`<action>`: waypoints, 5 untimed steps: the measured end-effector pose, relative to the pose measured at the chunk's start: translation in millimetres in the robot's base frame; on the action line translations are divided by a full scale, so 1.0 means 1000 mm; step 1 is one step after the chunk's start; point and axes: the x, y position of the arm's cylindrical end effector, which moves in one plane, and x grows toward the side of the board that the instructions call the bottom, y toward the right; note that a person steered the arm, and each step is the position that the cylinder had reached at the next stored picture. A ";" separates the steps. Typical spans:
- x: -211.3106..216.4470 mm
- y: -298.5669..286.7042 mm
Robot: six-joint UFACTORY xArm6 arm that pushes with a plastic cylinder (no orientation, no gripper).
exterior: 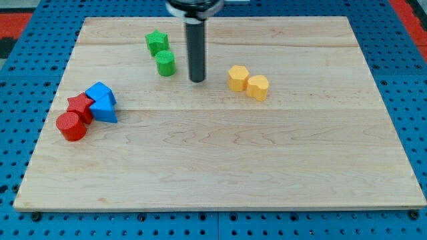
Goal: Place the yellow blocks and green blocks diagonally
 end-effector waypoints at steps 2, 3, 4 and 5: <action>-0.028 -0.029; -0.048 -0.034; -0.009 -0.014; 0.000 -0.016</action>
